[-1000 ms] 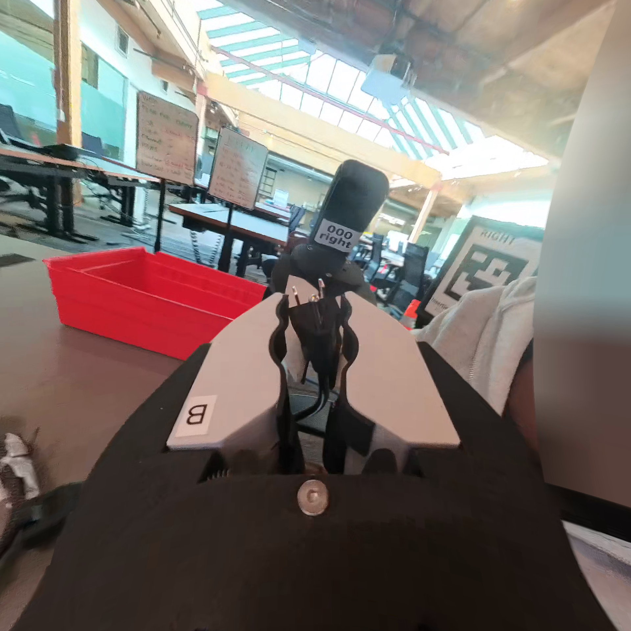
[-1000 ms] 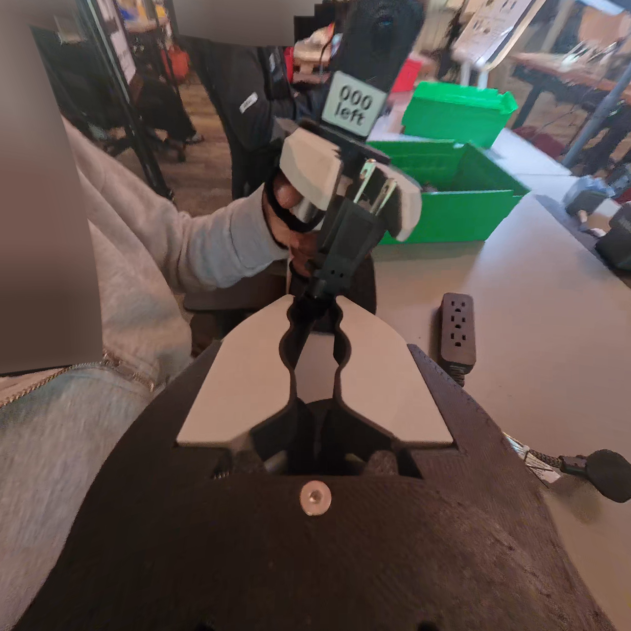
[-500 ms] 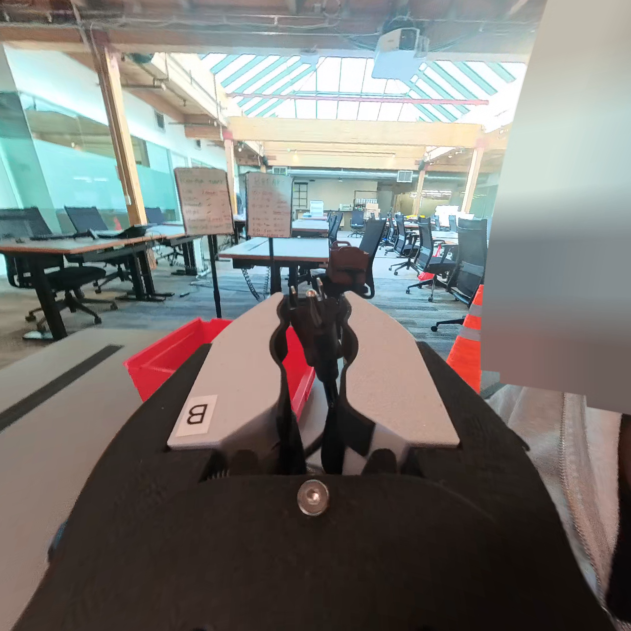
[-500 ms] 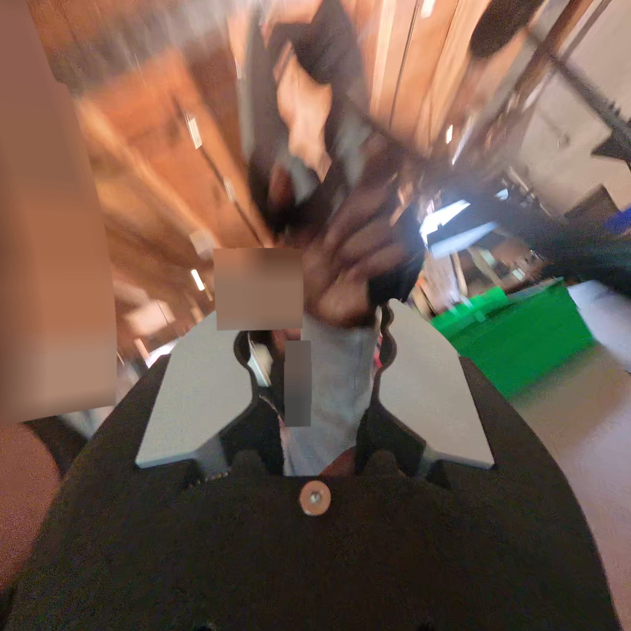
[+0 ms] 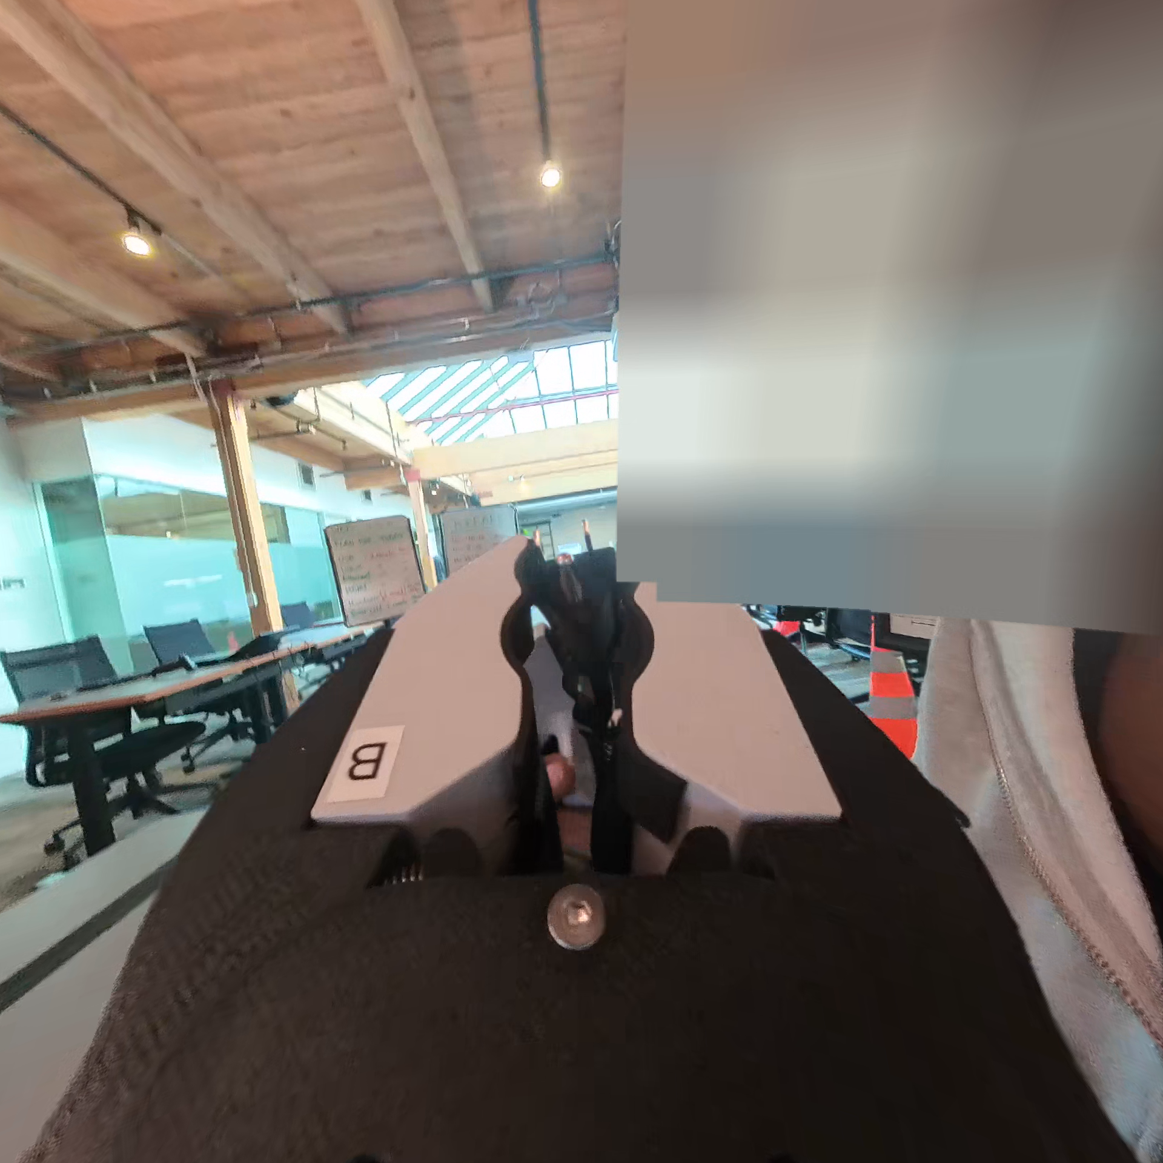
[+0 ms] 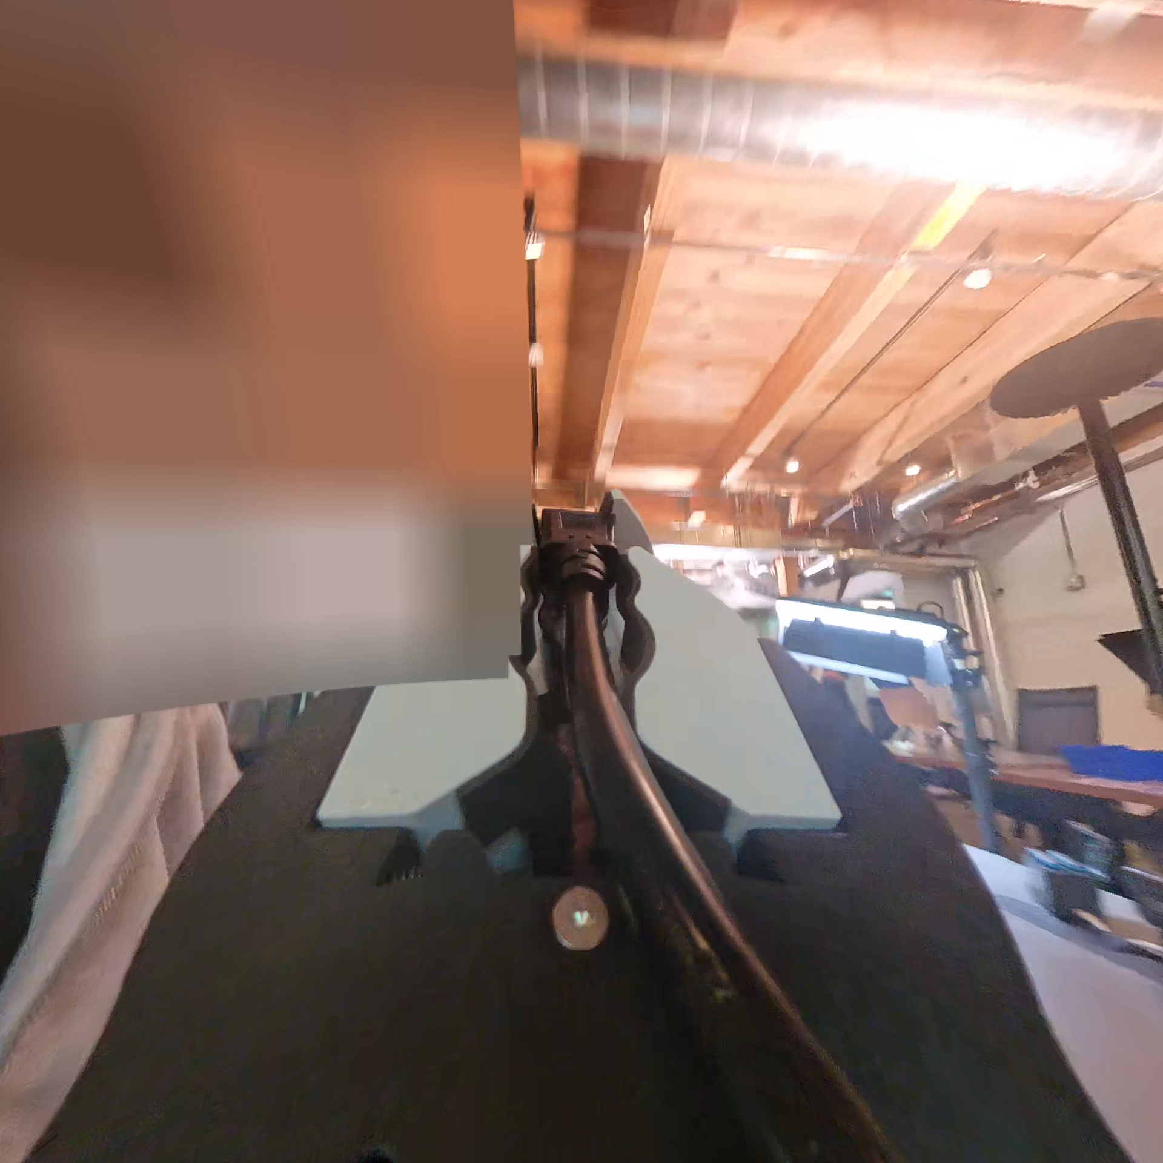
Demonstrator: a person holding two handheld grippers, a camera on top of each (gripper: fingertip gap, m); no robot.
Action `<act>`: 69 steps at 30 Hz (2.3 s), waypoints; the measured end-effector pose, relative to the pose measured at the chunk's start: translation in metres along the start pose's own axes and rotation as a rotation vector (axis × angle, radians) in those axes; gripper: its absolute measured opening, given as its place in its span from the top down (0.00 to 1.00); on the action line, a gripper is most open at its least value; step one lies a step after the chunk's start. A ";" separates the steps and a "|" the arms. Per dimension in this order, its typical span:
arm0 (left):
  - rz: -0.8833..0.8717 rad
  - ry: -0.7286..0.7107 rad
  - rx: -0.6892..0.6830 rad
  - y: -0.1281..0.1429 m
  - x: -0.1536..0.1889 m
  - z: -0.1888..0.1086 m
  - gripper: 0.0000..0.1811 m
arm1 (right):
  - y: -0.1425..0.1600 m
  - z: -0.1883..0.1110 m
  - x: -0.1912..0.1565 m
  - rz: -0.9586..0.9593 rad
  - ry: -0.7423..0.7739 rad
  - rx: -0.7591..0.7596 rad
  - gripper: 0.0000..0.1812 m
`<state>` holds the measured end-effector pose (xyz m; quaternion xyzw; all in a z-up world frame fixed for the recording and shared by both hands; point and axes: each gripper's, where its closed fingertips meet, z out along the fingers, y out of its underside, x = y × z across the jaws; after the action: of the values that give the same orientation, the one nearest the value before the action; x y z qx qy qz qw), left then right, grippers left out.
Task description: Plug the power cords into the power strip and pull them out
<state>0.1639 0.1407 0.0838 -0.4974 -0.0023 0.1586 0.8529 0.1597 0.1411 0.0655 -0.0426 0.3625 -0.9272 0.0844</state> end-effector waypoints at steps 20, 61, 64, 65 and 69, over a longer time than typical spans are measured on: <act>0.255 0.076 0.040 -0.004 0.024 -0.054 0.87 | 0.043 0.018 -0.026 -0.304 -0.179 -0.457 0.86; -0.058 -0.586 -0.926 0.161 -0.173 -0.232 0.52 | 0.154 -0.071 0.200 -0.207 0.084 -0.992 0.87; -0.027 -0.593 -1.016 0.174 -0.176 -0.244 0.49 | 0.160 -0.070 0.196 -0.203 0.075 -1.008 0.87; -0.045 -0.587 -1.040 0.180 -0.175 -0.246 0.48 | 0.161 -0.070 0.195 -0.202 0.073 -1.011 0.87; -0.121 -0.533 -1.150 0.204 -0.165 -0.254 0.47 | 0.162 -0.067 0.192 -0.194 0.064 -0.999 0.87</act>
<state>-0.0068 -0.0265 -0.1922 -0.8182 -0.3273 0.2021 0.4273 -0.0177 0.0333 -0.0902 -0.0829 0.7585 -0.6449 -0.0438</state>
